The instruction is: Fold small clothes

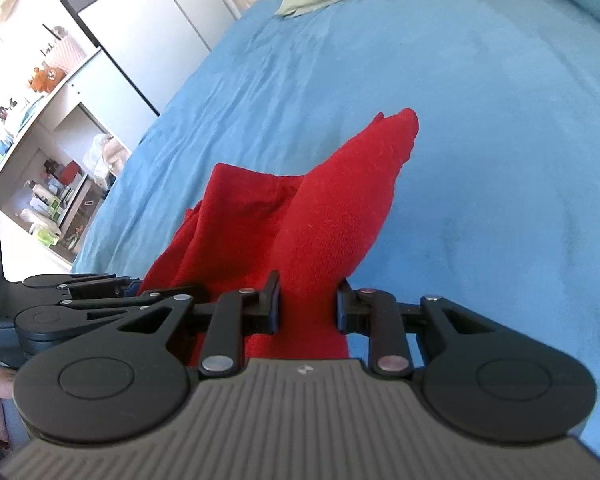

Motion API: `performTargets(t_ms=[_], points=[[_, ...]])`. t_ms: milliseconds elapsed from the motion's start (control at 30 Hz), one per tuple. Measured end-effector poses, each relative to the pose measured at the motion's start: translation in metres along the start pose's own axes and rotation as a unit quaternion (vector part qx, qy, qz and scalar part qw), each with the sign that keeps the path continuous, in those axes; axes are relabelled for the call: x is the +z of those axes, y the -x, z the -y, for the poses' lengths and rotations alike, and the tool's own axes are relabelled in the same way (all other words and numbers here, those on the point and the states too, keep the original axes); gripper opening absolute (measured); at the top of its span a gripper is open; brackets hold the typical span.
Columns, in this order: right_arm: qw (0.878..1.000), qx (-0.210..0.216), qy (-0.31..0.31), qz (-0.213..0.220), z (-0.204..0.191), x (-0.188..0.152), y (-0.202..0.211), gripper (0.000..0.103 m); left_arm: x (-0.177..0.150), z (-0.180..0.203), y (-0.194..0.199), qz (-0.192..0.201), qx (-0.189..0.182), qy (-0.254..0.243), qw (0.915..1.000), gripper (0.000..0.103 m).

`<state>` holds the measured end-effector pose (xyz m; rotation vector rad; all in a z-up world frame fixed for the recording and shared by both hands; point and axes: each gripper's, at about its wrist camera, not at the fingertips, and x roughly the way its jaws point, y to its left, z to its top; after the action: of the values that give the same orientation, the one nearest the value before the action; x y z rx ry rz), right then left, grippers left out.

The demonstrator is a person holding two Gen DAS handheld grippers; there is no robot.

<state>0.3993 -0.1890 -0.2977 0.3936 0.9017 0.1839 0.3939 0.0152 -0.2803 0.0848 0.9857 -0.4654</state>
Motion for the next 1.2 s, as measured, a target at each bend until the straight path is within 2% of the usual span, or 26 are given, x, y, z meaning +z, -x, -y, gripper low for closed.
performTargets(t_ms=[167, 267, 433, 533, 600, 667, 733, 833, 900, 933, 967, 1000, 1033, 1133, 1200], points=[[1.000, -0.013, -0.005, -0.003, 0.022, -0.022, 0.057, 0.040, -0.022, 0.048, 0.018, -0.003, -0.022, 0.002, 0.9997, 0.025], [1.000, -0.023, 0.006, -0.013, 0.040, -0.042, 0.082, 0.040, -0.041, 0.074, 0.015, -0.015, -0.037, 0.009, 0.9991, 0.025], [0.999, -0.031, 0.000, -0.037, 0.082, -0.095, 0.081, 0.040, -0.085, 0.109, -0.019, -0.035, -0.033, -0.002, 0.9989, 0.025], [0.999, -0.036, -0.003, -0.033, 0.107, -0.127, 0.070, 0.041, -0.103, 0.119, -0.032, -0.024, 0.002, -0.016, 0.9996, 0.026], [0.999, -0.036, -0.019, -0.030, 0.124, -0.140, 0.065, 0.042, -0.107, 0.117, -0.035, -0.020, 0.008, -0.014, 0.9997, 0.033], [0.998, -0.024, -0.042, -0.026, 0.134, -0.143, 0.061, 0.043, -0.107, 0.115, -0.036, -0.019, 0.014, -0.007, 0.9997, 0.051], [0.999, -0.027, -0.038, -0.027, 0.134, -0.142, 0.060, 0.054, -0.104, 0.117, -0.033, -0.017, 0.035, -0.013, 0.9992, 0.061], [0.998, -0.048, -0.024, -0.030, 0.122, -0.132, 0.070, 0.075, -0.099, 0.122, -0.010, 0.002, 0.059, -0.040, 0.9975, 0.063], [0.999, -0.051, -0.001, -0.017, 0.113, -0.124, 0.092, 0.085, -0.091, 0.124, 0.013, 0.026, 0.037, -0.053, 0.9976, 0.076], [0.999, -0.049, 0.013, -0.006, 0.106, -0.123, 0.105, 0.093, -0.086, 0.125, 0.026, 0.042, 0.010, -0.054, 0.9976, 0.089], [0.999, -0.042, 0.029, 0.002, 0.098, -0.122, 0.116, 0.097, -0.081, 0.125, 0.036, 0.056, -0.014, -0.054, 0.9969, 0.094], [0.998, -0.031, 0.049, 0.008, 0.090, -0.124, 0.126, 0.103, -0.074, 0.127, 0.043, 0.065, -0.040, -0.056, 0.9955, 0.095], [0.997, -0.025, 0.071, 0.010, 0.081, -0.127, 0.134, 0.103, -0.068, 0.128, 0.044, 0.064, -0.057, -0.060, 0.9945, 0.095], [0.992, -0.017, 0.128, -0.013, 0.062, -0.141, 0.136, 0.103, -0.052, 0.135, 0.027, 0.043, -0.079, -0.081, 0.9927, 0.094], [0.989, -0.019, 0.144, -0.028, 0.056, -0.154, 0.128, 0.103, -0.047, 0.137, 0.010, 0.032, -0.094, -0.094, 0.9906, 0.094]])
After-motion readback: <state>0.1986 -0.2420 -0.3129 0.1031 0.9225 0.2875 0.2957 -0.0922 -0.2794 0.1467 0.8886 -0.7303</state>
